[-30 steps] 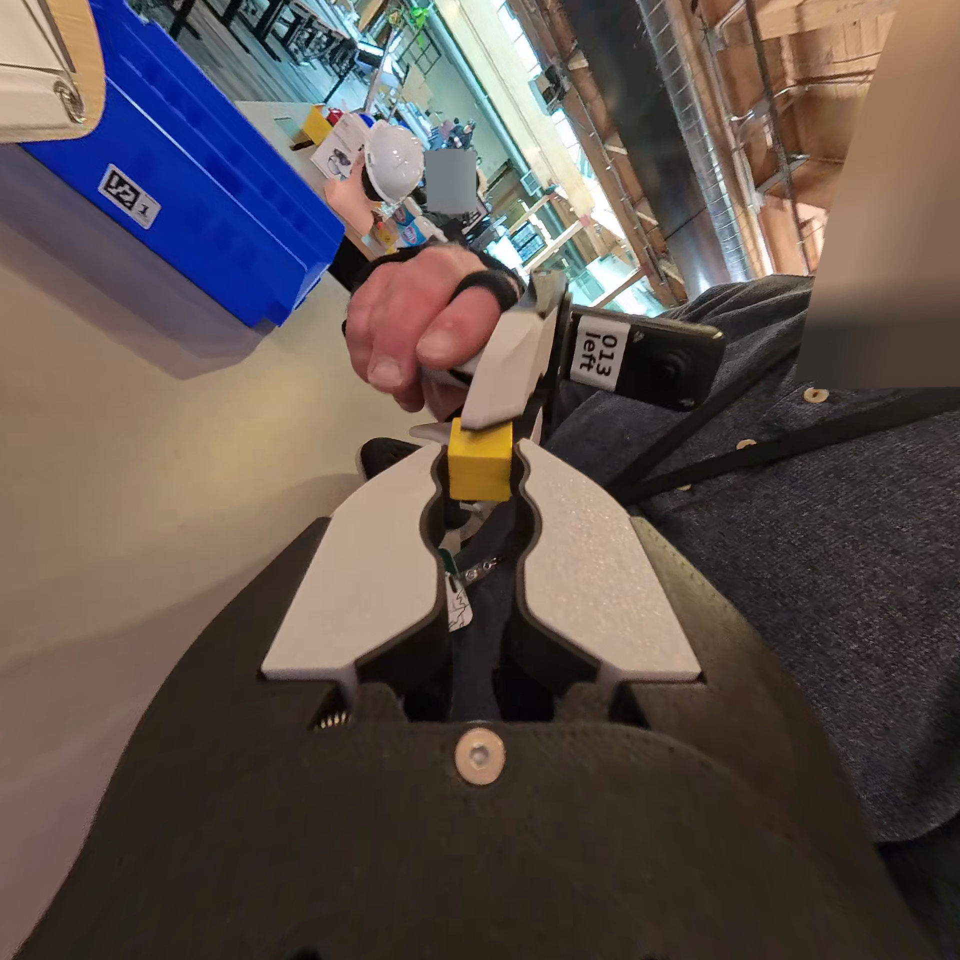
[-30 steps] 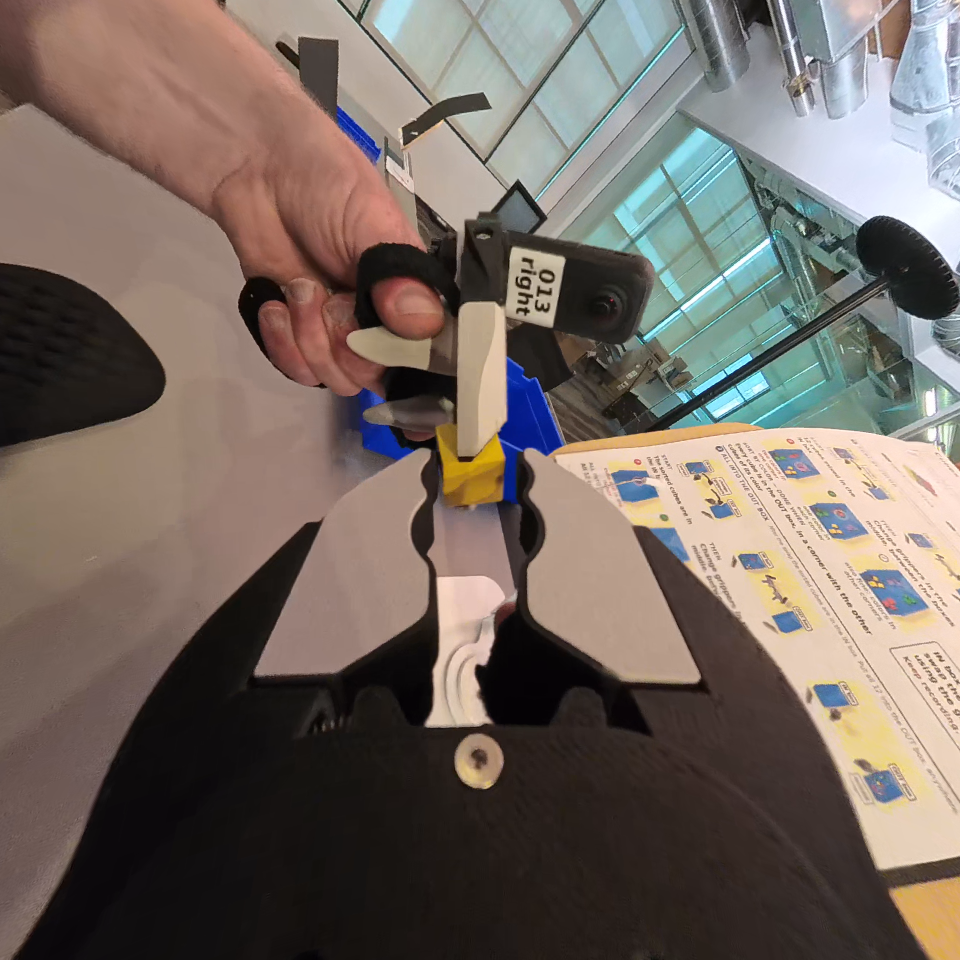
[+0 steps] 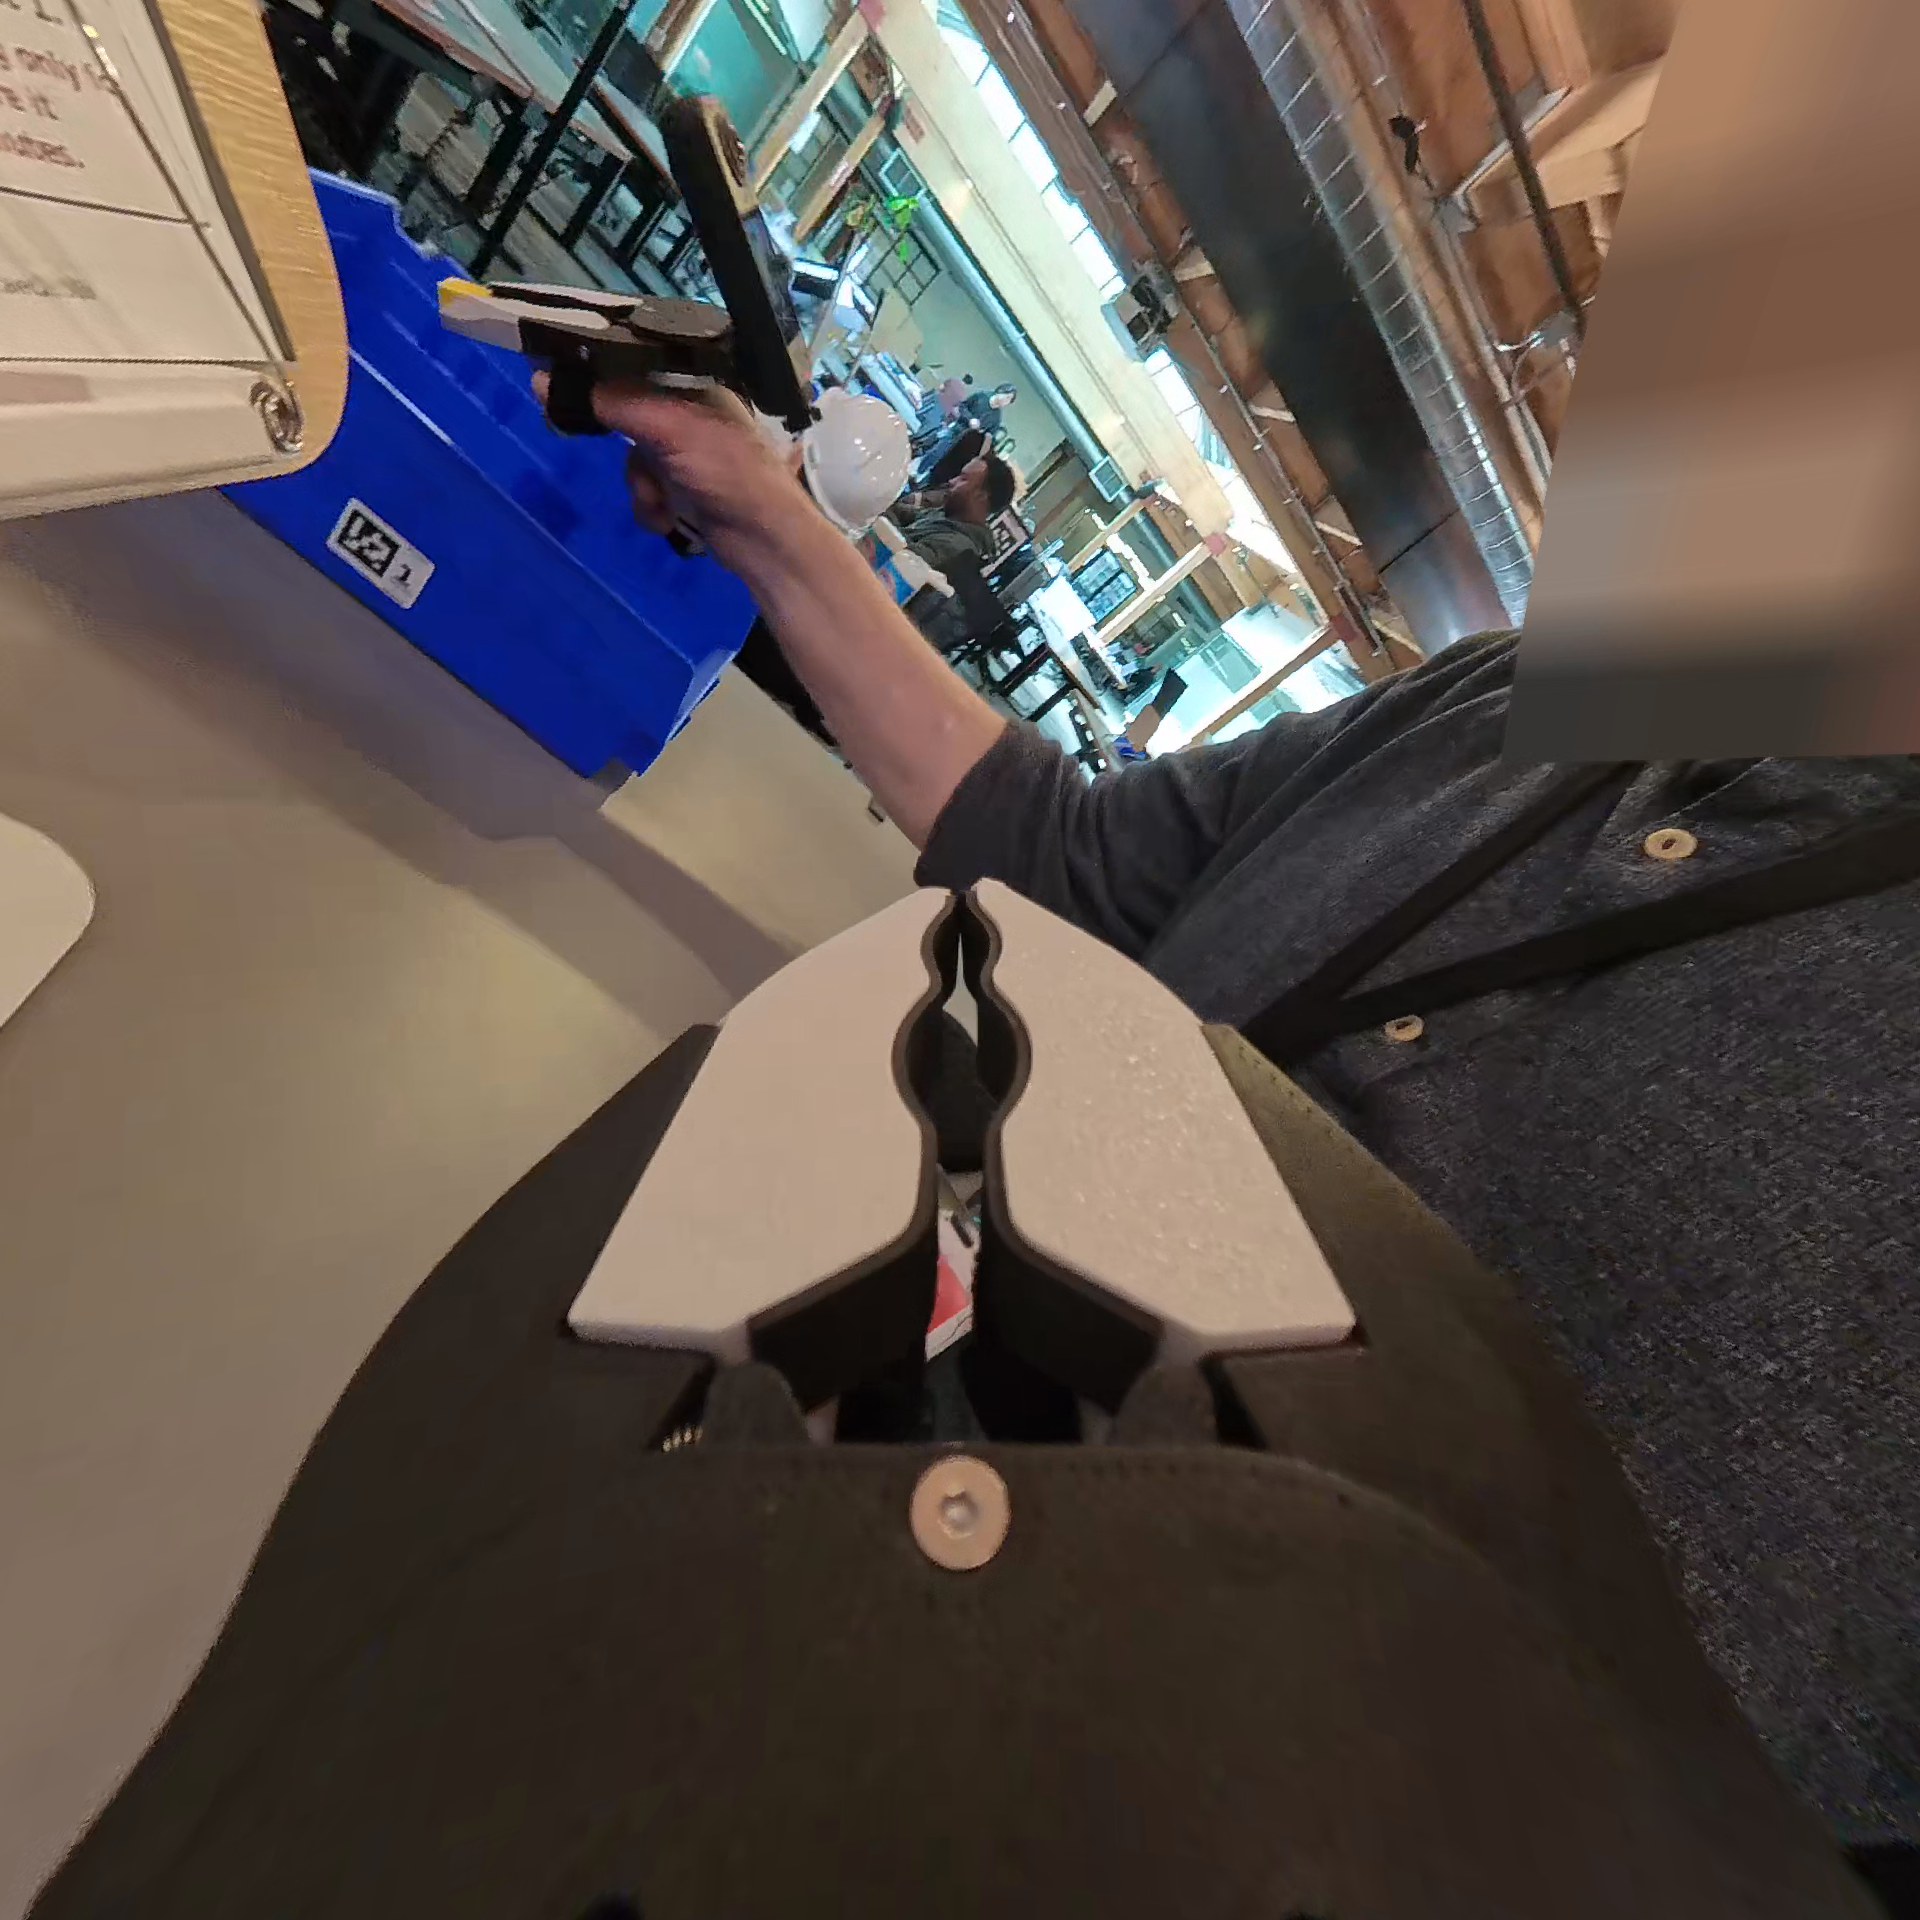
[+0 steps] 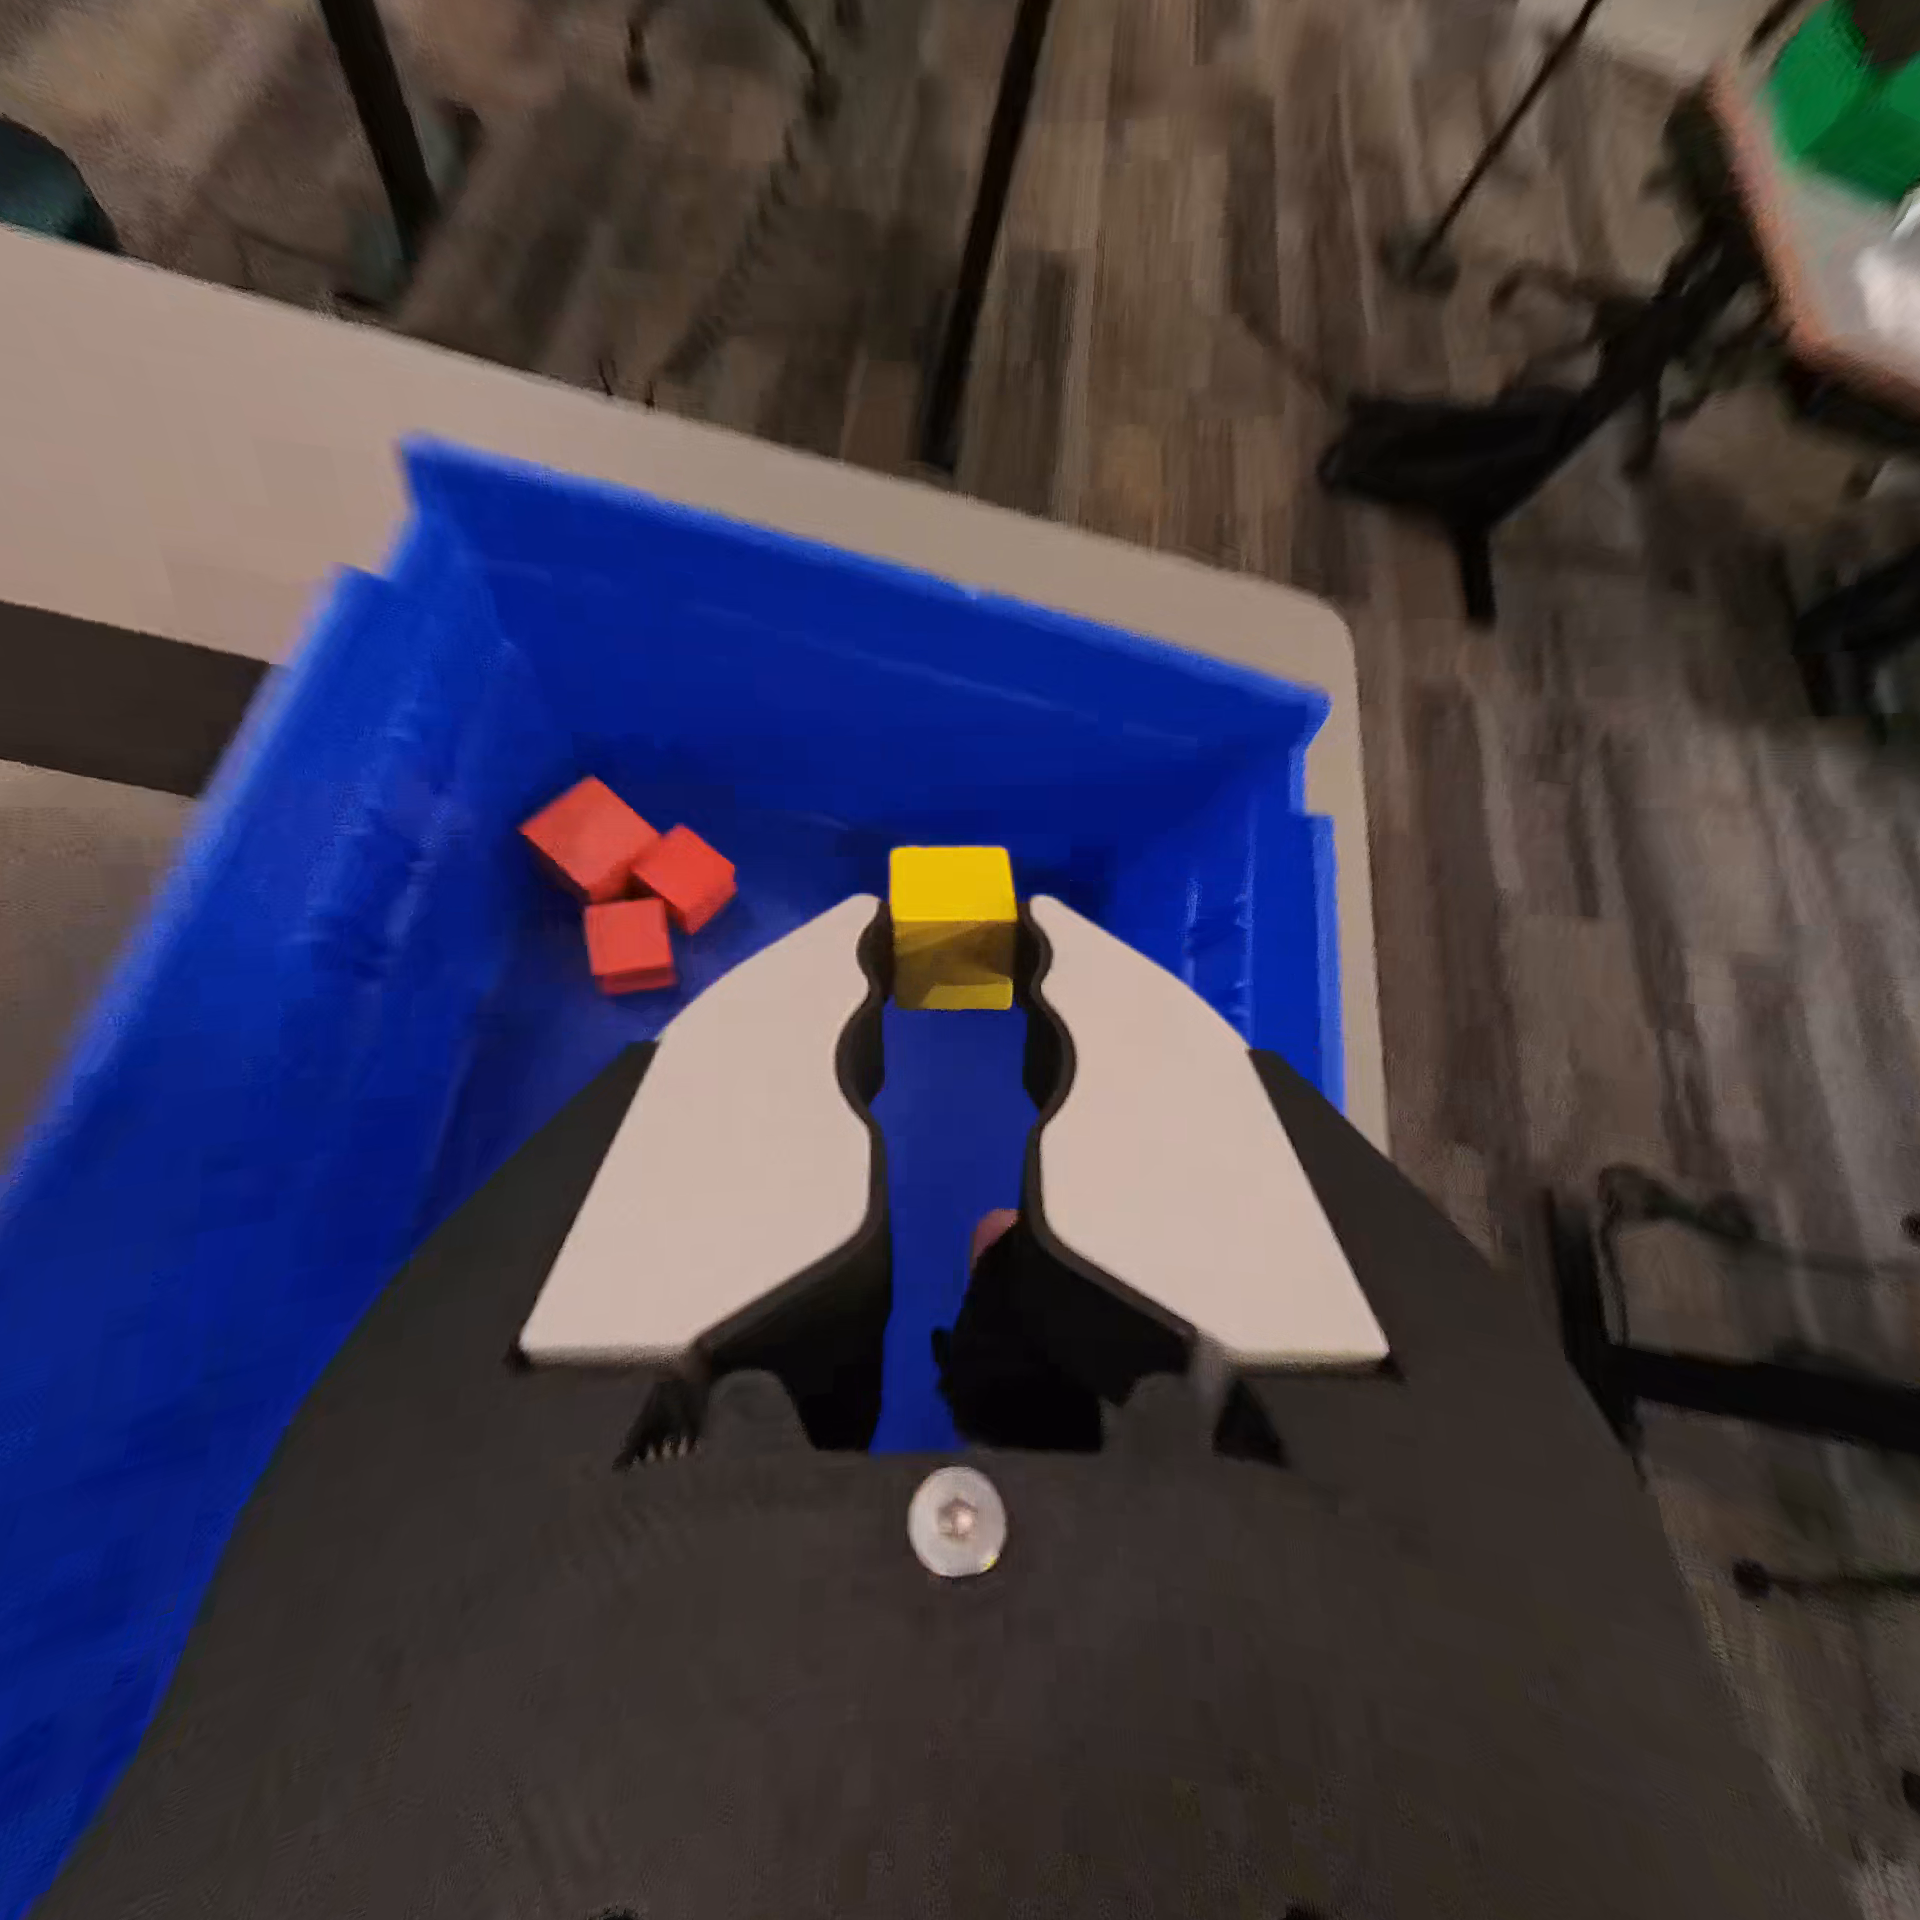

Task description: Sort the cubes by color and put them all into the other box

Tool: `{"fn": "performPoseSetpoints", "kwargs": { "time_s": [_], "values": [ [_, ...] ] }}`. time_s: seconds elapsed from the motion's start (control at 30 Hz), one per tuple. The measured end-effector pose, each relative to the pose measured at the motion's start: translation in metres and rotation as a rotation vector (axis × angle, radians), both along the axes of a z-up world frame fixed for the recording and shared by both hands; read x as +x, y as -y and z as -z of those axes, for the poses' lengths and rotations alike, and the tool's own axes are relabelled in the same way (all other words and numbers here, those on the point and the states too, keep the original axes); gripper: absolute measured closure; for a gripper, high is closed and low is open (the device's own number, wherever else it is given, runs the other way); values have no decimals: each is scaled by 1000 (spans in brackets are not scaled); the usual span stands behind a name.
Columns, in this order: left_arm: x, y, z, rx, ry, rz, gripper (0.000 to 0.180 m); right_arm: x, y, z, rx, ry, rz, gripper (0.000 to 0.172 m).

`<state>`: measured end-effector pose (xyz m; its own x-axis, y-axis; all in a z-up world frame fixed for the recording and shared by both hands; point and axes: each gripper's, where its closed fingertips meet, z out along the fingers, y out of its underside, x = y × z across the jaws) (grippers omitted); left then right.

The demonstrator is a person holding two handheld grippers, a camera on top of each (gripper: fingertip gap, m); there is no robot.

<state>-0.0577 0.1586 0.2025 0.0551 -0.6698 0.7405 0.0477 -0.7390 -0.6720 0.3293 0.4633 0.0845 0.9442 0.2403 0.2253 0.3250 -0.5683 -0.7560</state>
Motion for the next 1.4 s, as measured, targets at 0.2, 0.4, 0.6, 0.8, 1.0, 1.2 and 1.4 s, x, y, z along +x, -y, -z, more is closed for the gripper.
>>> {"fn": "performPoseSetpoints", "kwargs": {
  "time_s": [0.2, 0.4, 0.6, 0.8, 1.0, 1.2, 1.4],
  "values": [
    [-21, 2, 8, -13, -33, -49, 180, 25, -28, 75, -200, 93, 106, 149],
    [-39, 4, 14, -30, -45, -94, 180, 38, -43, 104, -277, 138, 197, 149],
    [-47, 5, 17, -42, -44, -112, 180, 35, -45, 91, -254, 182, 211, 141],
    [-68, -1, 19, -12, -108, -180, 180, 11, -19, 29, -99, 146, 131, 141],
    [-139, -30, 27, 81, -351, -403, 176, -41, 37, -22, 52, 149, -46, 147],
    [-234, -66, 41, 139, -638, -616, 163, -83, 87, -38, 104, 96, -157, 150],
    [-314, -93, 84, 65, -905, -739, 160, -111, 111, -39, 98, 79, -224, 150]
  ]
}}
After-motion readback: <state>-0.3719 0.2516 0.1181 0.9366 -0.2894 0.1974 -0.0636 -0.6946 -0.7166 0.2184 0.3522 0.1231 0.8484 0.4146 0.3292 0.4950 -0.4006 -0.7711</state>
